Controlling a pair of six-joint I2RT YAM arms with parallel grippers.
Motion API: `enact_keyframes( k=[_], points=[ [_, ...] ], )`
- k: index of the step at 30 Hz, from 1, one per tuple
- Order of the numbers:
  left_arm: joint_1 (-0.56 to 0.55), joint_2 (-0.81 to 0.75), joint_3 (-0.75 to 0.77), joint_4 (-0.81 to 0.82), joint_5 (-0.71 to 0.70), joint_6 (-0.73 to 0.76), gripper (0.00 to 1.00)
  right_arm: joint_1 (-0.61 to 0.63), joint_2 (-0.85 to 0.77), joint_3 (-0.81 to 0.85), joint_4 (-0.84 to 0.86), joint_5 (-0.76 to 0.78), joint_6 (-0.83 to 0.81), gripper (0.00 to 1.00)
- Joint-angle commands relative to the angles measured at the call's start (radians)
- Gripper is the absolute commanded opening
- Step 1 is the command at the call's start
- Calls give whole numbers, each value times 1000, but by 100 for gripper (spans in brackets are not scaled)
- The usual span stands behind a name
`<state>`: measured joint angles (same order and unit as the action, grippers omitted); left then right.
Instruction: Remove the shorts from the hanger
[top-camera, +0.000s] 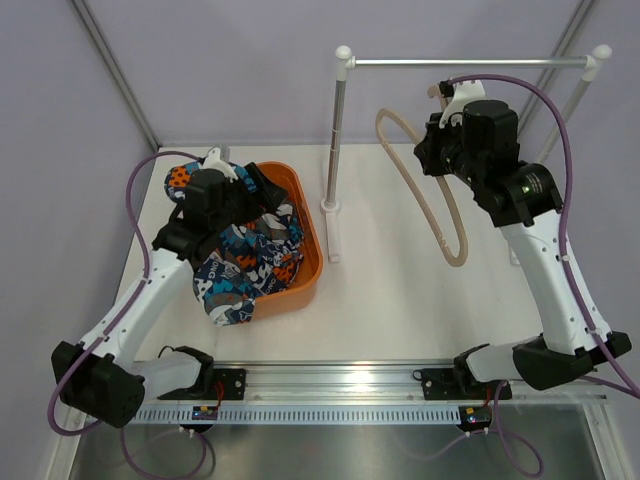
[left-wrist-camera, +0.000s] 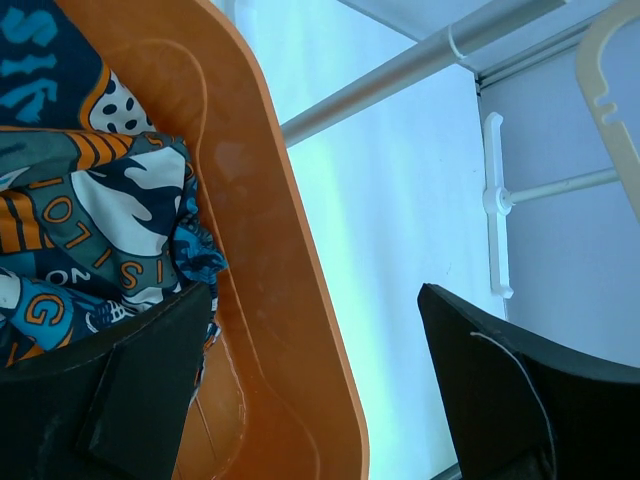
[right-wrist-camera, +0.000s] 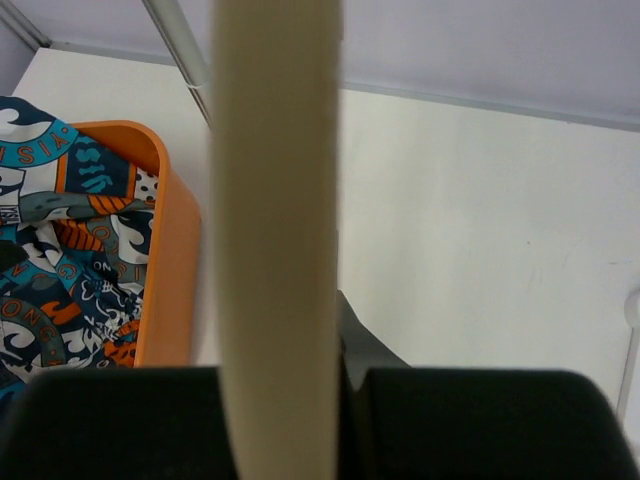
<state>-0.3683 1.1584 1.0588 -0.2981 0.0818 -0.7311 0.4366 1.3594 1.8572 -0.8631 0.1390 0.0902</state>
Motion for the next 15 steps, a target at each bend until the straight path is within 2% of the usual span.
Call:
enact_keyframes(
  k=[1, 7, 15],
  points=[
    [0, -52, 66, -12, -14, 61, 90, -56, 32, 36, 99, -162, -79, 0],
    [0, -86, 96, -30, -20, 96, 90, -104, 170, 200, 44, -208, -84, 0],
    [2, -111, 132, -55, -16, 125, 90, -104, 432, 581, -72, -165, -67, 0]
  ],
)
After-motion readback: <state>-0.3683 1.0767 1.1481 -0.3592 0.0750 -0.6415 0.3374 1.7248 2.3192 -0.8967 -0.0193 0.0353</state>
